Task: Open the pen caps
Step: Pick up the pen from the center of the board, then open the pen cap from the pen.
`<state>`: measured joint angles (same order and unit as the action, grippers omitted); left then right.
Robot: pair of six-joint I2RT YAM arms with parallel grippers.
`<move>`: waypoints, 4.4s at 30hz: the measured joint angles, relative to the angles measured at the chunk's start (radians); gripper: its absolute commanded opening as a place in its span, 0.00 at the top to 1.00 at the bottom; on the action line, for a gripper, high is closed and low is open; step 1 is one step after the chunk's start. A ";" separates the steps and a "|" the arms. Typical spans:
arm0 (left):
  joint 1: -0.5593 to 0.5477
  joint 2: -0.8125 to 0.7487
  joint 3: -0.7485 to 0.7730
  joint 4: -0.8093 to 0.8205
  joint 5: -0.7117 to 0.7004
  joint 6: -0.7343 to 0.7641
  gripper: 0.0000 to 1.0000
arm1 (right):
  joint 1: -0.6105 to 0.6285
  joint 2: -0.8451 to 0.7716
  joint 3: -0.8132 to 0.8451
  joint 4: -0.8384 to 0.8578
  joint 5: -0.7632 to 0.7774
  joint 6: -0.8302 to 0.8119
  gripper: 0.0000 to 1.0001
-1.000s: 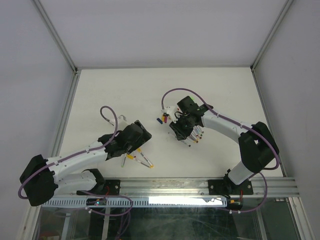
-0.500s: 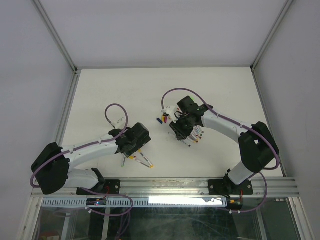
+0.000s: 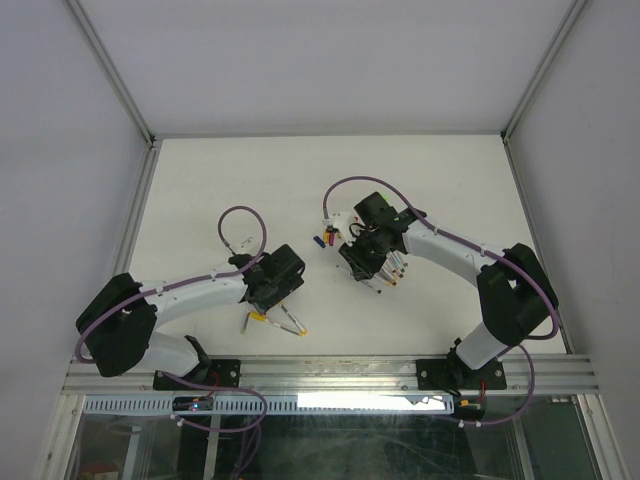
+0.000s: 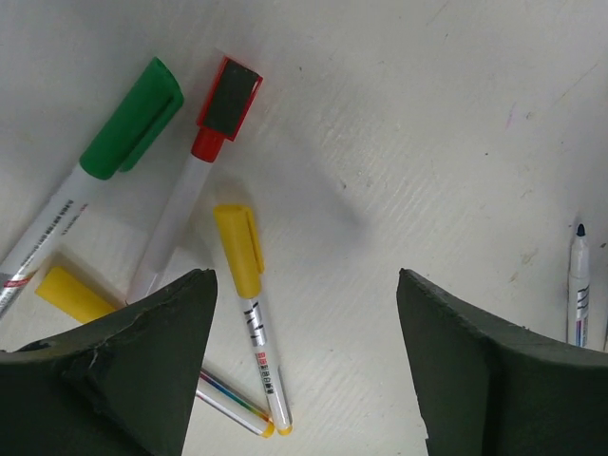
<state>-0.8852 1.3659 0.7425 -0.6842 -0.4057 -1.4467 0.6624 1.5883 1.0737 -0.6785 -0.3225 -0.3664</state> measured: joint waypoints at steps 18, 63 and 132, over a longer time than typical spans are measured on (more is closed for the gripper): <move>-0.019 0.129 0.069 -0.013 0.040 0.097 0.66 | 0.000 0.000 0.000 0.000 -0.008 0.001 0.67; 0.030 0.096 -0.096 0.475 0.138 0.071 0.96 | 0.066 0.079 -0.300 0.668 -0.408 0.467 0.35; 0.030 -0.345 -0.634 1.806 0.420 0.701 0.01 | -0.249 -0.041 -0.034 0.015 -0.749 -0.047 1.00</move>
<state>-0.8555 1.0206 0.1081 1.1221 0.0139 -0.7460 0.4137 1.5475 1.0397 -0.6632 -1.0714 -0.4133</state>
